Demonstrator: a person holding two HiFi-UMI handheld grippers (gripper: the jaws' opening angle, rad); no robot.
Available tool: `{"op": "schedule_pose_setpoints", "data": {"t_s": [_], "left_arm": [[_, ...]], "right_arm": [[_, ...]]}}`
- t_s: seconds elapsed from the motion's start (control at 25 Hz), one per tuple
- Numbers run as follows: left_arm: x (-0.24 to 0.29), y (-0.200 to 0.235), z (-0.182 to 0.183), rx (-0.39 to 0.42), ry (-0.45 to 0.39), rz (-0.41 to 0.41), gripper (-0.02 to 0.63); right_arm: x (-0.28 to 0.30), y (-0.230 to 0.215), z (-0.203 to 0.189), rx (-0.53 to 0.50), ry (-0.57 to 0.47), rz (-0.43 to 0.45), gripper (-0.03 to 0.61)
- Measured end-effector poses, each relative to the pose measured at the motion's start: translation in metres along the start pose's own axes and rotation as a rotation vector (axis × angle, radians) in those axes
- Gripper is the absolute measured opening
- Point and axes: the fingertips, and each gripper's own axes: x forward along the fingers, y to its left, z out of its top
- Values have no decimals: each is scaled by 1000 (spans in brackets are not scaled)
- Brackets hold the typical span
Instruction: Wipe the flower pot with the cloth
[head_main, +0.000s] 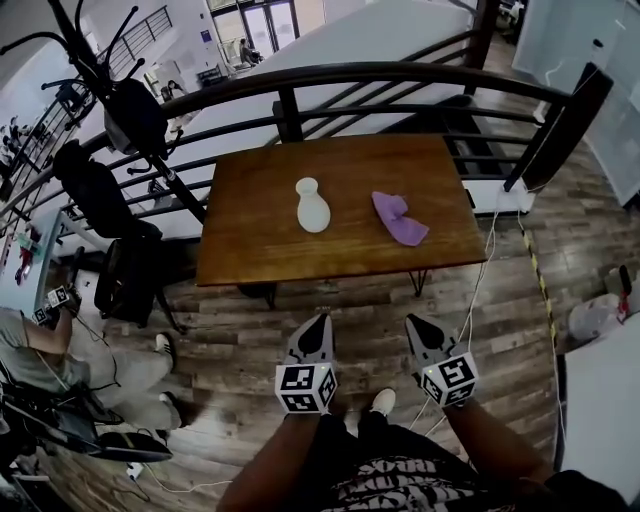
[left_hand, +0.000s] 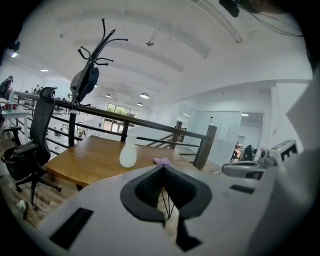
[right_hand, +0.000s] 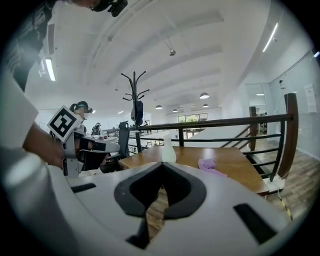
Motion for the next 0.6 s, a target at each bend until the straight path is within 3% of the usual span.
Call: {"op": "schedule_pose_setpoints", "data": {"t_s": [0.2, 0.6], "left_arm": [[-4, -9, -9, 10, 29, -28, 0], [-7, 0, 4, 7, 6, -38, 0]], "right_arm": [[-6, -1, 4, 22, -13, -26, -2], [-6, 16, 6, 4, -6, -19, -2]]}}
